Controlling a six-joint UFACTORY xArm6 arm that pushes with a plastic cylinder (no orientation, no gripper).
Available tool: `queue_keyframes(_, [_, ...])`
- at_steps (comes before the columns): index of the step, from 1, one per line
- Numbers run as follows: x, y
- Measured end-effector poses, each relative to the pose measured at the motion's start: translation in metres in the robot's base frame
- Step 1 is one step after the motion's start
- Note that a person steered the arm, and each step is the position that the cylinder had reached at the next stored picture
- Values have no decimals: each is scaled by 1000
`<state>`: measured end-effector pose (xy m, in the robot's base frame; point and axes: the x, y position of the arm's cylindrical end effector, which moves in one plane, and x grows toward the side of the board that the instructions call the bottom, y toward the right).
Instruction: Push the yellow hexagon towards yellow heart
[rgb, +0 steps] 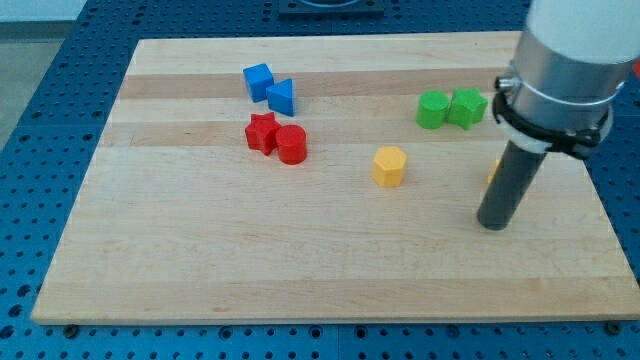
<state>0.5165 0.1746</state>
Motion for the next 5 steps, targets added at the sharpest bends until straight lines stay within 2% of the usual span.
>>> queue_keyframes(1, [-29, 0])
queue_keyframes(3, [-43, 3])
queue_keyframes(4, [-4, -52])
queue_keyframes(5, [-14, -147])
